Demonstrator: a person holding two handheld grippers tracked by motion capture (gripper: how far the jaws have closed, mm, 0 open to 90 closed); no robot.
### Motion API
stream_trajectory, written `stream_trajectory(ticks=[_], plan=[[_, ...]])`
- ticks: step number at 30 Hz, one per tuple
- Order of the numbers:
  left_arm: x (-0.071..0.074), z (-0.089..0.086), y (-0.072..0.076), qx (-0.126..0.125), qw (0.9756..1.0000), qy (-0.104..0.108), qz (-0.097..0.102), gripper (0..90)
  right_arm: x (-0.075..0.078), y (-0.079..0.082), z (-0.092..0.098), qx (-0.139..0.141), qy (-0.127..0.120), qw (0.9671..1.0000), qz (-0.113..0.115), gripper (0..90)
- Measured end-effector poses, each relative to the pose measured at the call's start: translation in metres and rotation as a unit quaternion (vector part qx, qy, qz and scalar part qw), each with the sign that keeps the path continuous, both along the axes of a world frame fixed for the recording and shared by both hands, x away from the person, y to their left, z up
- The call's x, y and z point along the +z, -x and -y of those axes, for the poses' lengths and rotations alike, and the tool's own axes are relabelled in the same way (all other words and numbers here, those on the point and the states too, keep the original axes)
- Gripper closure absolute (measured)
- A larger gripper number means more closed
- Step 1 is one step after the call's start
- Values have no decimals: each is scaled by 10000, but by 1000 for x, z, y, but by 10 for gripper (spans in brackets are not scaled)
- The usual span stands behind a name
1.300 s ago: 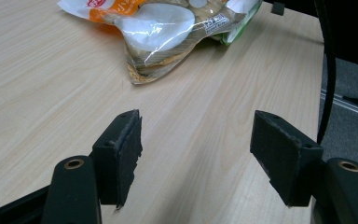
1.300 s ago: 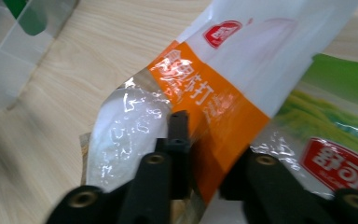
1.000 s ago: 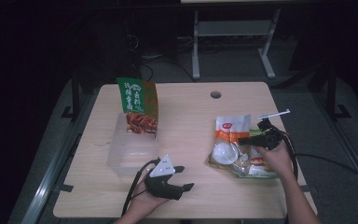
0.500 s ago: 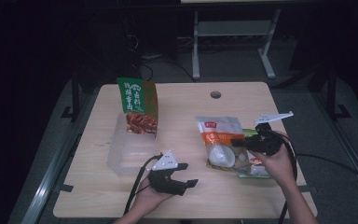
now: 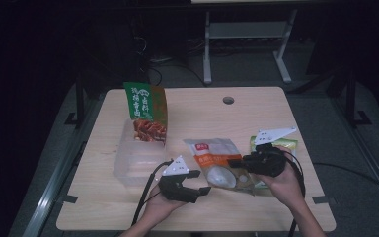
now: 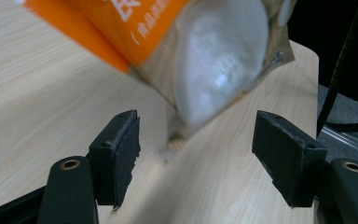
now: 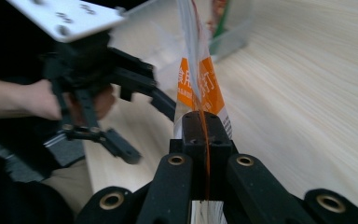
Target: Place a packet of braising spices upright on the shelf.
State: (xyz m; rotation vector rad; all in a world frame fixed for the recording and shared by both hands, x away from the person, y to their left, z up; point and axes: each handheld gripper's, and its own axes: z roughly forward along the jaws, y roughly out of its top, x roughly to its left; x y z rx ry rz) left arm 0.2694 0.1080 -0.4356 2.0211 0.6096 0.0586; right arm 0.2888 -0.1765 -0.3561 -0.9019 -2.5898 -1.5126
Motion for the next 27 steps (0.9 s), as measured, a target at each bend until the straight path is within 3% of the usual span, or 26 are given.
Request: stream_trajectory(ticks=[4,7,12,19,27], plan=[[-3,0,-1,-45,9998,55,-202,410,-4,2,-9,270,-126,9996,-25,897],[-4,0,0,-39,9997,13,-223,540,-13,2,-15,378,-83,9992,-65,897],[-6,-1,2,-4,9997,93,-210,753,-23,0,-8,406,-352,9983,-246,896],[-4,1,6,71,10000,50,-21,849,-28,1,-5,371,-326,9984,-263,893],[-3,4,9,43,9998,-77,181,870,-29,4,-3,299,21,9994,-193,884]])
